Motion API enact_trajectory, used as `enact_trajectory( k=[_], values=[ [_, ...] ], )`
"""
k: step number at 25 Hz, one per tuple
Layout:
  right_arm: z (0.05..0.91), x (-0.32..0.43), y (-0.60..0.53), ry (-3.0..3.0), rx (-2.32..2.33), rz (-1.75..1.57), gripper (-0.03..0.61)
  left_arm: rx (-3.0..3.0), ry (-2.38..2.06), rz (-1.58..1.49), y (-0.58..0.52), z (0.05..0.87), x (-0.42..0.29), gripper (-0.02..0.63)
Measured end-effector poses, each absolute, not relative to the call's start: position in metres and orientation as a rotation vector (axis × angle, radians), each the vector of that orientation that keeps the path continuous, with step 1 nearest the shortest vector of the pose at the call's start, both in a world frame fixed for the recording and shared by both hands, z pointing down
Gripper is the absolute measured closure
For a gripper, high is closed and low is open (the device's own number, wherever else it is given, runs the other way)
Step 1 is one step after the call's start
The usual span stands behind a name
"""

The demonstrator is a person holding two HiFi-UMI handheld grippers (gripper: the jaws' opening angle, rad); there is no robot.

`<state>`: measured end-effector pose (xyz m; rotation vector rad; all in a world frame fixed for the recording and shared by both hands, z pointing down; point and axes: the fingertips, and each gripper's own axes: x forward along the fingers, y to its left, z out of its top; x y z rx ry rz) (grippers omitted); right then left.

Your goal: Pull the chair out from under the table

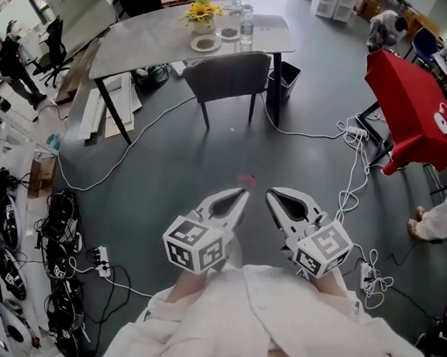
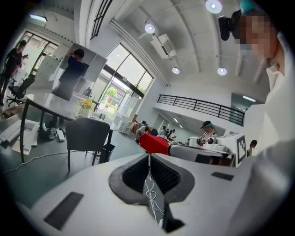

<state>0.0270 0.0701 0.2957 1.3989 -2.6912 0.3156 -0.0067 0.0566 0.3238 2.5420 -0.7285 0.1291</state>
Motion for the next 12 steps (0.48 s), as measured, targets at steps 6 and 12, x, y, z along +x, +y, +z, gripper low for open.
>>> enact_trajectory(
  k=[6, 12],
  values=[
    [0.288, 0.035, -0.023, -2.655, 1.518, 0.323, 0.574, 2.612, -0.652, 0.168, -0.027, 0.311, -0.008, 0.589],
    [0.289, 0.018, -0.099, -2.635, 1.570, 0.292, 0.574, 2.652, -0.572, 0.201, -0.087, 0.316, -0.011, 0.589]
  ],
)
